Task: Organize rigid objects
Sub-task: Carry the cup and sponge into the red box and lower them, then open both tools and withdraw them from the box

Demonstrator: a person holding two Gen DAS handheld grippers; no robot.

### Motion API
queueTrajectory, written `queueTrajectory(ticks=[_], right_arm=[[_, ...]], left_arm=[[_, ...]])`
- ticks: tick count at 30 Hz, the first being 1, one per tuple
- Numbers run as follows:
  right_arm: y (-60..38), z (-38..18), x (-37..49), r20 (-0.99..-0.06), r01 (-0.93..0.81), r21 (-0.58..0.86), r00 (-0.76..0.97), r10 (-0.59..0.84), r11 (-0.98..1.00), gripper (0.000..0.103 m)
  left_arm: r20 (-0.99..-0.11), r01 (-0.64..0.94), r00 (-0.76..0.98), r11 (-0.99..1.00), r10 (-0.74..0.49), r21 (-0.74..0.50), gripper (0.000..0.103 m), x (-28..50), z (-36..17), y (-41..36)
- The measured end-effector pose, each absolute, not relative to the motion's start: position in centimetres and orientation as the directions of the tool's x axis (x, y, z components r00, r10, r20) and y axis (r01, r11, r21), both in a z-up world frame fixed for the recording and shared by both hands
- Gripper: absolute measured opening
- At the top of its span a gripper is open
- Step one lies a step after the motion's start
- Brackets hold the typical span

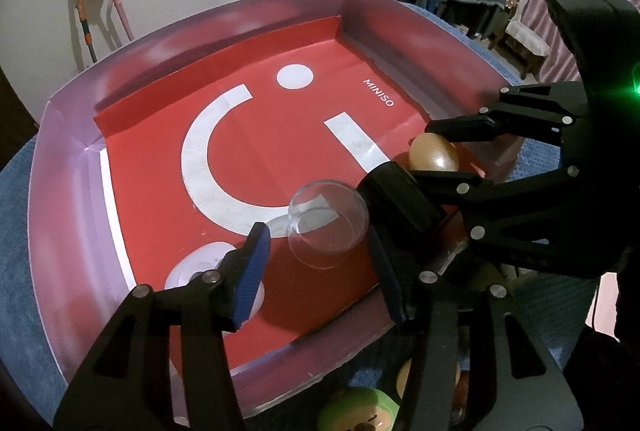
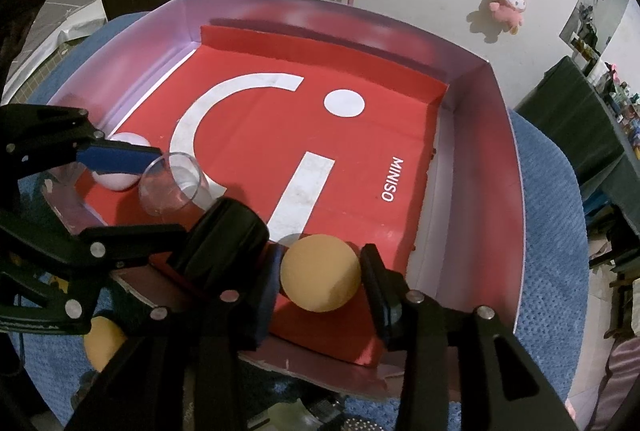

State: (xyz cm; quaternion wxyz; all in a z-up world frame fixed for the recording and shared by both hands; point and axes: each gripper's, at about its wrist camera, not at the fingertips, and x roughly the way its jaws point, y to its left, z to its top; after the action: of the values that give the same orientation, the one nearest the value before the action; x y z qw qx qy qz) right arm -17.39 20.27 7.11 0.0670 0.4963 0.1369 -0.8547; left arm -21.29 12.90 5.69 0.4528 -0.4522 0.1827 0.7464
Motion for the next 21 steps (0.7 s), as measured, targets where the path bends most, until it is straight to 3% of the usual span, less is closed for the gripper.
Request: queueTrajectory(ticks=[7,10,14,17,21], right_arm=[[20.2,7.7,-17.1,-0.86,0.251,-0.166,-0.51,0.015,-0.954,0.047],[20.2,7.9,-17.0,-0.857,0.252,-0.169,-0.515,0.016,-0.953,0.048],[20.3,8.5,-16.6,-0.85,0.247,-0.169,-0.526,0.014,-0.954,0.048],[20.4,9.2,-16.2,-0.839,0.237,-0.176,-0.544,0.019,-0.955,0.058],[20.6,10.5,-15.3,-0.822,0.226,-0.172,-0.569,0.014,-0.959,0.058]], left_arm=[[-0.833,-0.839,-0.183,-0.525,0.522,-0.145,0.051,-21.2,6.1,12.6],[-0.825,-0.839,-0.192,-0.525,0.531,-0.142,0.06,-21.0,6.5,12.3],[-0.815,-0.835,-0.207,-0.532,0.541,-0.141,0.061,-20.8,7.1,11.7],[-0.806,-0.832,-0.222,-0.538,0.549,-0.137,0.061,-20.5,7.7,11.3],[-0.788,-0.825,-0.256,-0.551,0.56,-0.123,0.062,-19.9,8.7,10.5]])
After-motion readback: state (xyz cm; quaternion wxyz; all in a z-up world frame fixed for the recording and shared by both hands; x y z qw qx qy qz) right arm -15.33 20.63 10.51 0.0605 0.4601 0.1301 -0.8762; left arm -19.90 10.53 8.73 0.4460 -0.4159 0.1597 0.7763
